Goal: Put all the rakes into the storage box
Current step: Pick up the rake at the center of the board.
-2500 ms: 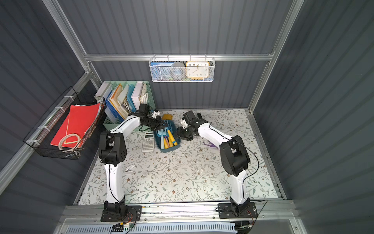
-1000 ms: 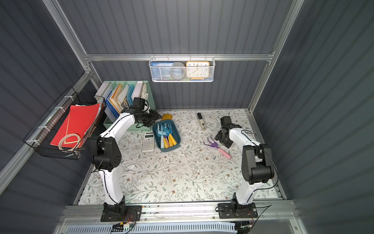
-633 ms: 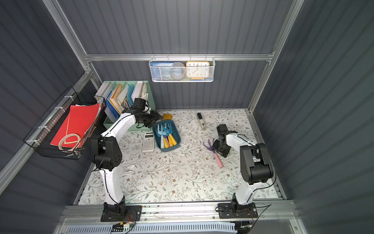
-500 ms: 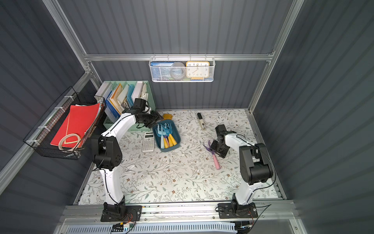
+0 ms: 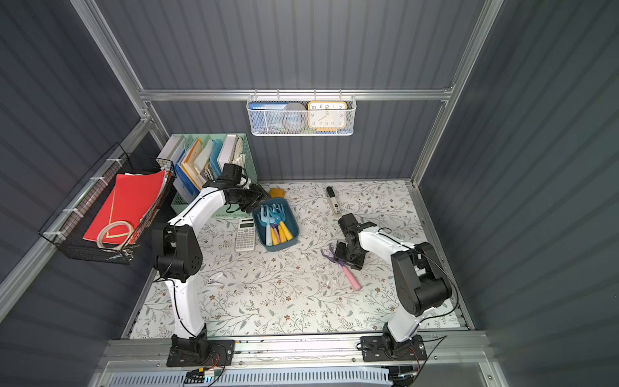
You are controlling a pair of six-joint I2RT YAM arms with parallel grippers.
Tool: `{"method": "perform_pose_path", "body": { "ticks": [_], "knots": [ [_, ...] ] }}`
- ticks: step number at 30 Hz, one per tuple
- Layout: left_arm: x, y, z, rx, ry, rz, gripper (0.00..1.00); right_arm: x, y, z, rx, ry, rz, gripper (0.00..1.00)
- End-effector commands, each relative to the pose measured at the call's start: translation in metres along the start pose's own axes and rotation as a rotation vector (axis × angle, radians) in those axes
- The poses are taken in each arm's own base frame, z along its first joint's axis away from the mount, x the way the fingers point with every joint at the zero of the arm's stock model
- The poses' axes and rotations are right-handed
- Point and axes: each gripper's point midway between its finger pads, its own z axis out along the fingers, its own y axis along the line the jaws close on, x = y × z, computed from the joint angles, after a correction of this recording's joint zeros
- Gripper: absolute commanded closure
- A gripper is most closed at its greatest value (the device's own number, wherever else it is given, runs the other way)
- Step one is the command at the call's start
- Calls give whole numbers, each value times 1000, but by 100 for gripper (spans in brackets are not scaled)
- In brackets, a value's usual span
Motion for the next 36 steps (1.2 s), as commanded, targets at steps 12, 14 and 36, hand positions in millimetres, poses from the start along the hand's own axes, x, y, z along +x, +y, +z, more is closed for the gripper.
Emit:
{"method": "perform_pose_path", "body": {
  "ticks": [12,14,36],
  "knots": [
    [9,15,18,-14,56,-48,34,54,-20,-1,47,55,-35,25],
    [10,15,18,-15,58,-49,34,64,-23,6,71,71,-45,25],
    [26,-37,11,304,155,51,18,42,127,-46,-478,162,-321,98]
  ]
}}
